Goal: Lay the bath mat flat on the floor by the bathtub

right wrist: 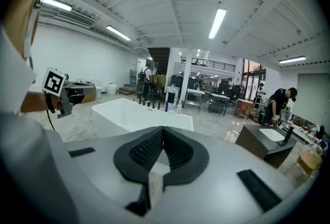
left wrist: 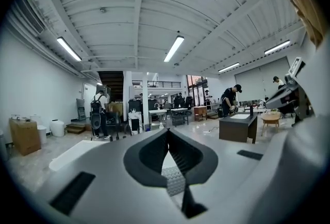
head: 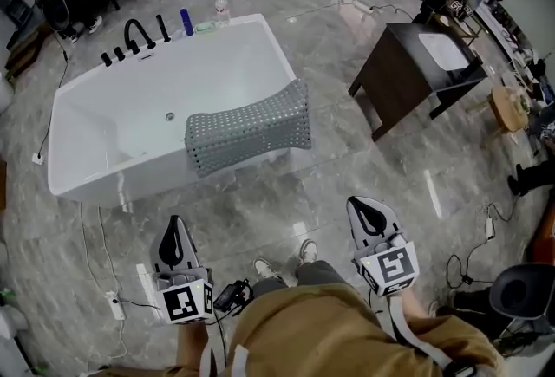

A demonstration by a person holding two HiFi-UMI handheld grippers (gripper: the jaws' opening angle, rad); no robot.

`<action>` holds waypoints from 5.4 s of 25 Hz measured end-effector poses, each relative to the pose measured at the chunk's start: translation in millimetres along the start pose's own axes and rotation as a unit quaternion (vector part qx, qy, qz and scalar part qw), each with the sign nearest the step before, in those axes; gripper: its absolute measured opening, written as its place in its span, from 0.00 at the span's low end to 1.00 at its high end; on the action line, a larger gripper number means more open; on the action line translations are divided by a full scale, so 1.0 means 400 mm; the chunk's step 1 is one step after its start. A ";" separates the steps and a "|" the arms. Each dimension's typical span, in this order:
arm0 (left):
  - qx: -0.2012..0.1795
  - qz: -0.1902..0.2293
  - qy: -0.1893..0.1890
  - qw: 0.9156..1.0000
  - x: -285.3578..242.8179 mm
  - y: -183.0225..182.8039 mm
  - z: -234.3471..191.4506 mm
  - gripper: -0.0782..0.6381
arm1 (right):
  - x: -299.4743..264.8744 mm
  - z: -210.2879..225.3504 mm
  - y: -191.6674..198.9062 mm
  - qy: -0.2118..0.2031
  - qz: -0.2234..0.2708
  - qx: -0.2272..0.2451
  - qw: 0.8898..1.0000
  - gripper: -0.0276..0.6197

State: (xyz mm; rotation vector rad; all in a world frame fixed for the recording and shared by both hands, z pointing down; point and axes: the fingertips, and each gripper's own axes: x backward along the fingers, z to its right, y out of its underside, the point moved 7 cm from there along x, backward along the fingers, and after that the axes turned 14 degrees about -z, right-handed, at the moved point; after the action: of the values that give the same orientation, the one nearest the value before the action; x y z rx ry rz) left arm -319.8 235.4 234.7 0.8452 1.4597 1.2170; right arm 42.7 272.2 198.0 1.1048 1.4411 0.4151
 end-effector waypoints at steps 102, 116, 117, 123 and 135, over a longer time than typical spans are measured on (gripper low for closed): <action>0.036 -0.343 0.007 0.938 -1.153 0.960 -0.166 0.50 | -1.538 0.446 0.624 -0.174 -0.189 -0.158 0.953 0.51; -0.013 -0.308 0.014 0.951 -1.051 0.755 -0.107 0.29 | -1.365 0.475 0.489 -0.138 -0.157 -0.105 0.972 0.16; -0.021 -0.302 0.012 0.953 -1.038 0.742 -0.103 0.29 | -1.351 0.475 0.478 -0.138 -0.154 -0.103 0.973 0.16; -0.060 -0.269 0.009 0.961 -0.944 0.637 -0.075 0.28 | -1.227 0.479 0.403 -0.127 -0.120 -0.105 0.979 0.14; -0.097 -0.230 0.017 0.968 -0.807 0.498 -0.016 0.27 | -1.035 0.499 0.334 -0.107 -0.093 -0.089 0.986 0.12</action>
State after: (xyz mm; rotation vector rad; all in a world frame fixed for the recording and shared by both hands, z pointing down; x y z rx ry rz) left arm -265.3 -19.2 510.7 0.3264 1.4331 1.0008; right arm 206.6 -65.2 495.3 0.8351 1.2773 0.2772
